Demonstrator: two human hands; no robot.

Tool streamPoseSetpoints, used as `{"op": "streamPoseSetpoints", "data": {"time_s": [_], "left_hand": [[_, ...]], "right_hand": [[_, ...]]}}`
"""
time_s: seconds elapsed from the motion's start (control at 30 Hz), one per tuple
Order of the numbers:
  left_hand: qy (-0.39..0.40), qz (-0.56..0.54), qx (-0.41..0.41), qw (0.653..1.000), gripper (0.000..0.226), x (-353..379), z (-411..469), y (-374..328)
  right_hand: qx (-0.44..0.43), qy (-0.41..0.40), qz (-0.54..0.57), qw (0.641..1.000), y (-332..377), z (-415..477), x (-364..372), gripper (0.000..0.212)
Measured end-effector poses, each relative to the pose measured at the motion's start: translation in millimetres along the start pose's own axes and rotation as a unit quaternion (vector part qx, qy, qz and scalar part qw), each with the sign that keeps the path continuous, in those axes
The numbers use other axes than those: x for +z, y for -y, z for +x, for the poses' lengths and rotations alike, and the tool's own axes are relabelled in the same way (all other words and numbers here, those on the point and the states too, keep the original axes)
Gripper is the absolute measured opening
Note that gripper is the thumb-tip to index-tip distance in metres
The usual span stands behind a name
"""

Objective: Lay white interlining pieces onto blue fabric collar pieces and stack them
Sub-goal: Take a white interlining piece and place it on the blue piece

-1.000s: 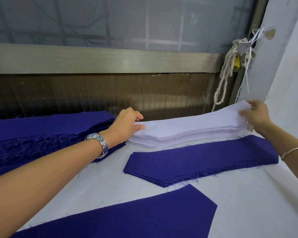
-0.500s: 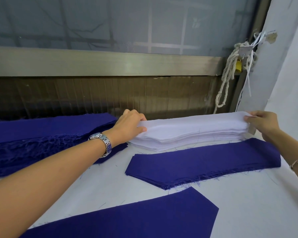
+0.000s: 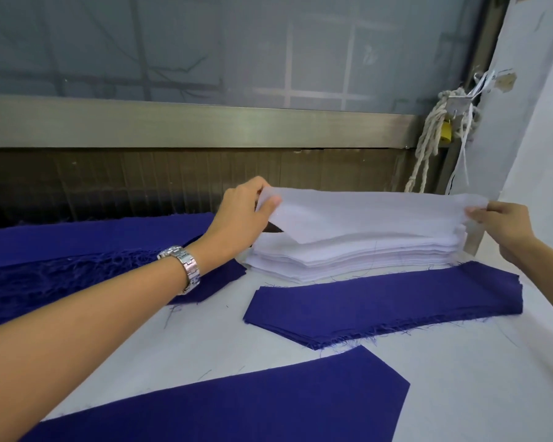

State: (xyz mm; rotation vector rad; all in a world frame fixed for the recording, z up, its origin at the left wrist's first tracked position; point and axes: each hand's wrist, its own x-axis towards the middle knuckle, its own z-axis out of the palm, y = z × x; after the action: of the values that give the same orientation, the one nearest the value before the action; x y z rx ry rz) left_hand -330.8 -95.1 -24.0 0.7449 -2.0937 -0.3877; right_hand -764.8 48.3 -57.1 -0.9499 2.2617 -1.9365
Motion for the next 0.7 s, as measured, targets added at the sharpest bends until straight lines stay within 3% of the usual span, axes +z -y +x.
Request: {"op": "streamPoseSetpoints", "data": {"time_s": [0.1, 0.37, 0.7], "left_hand": [[-0.016, -0.019, -0.025, 0.999, 0.019, -17.8, -2.4, -3.8], [-0.029, -0.063, -0.123, 0.99, 0.017, -70.9, -37.3, 12.5], [-0.017, -0.033, -0.205, 0.978, 0.032, -140.4, -111.7, 40.3]], "right_hand": [[-0.01, 0.015, -0.024, 1.0, 19.2, -9.0, -0.6, 0.005], [-0.013, 0.129, -0.102, 0.986, 58.9, -45.6, -4.8, 0.01], [0.07, 0.254, -0.122, 0.957, 89.6, -106.7, 13.0, 0.009]]}}
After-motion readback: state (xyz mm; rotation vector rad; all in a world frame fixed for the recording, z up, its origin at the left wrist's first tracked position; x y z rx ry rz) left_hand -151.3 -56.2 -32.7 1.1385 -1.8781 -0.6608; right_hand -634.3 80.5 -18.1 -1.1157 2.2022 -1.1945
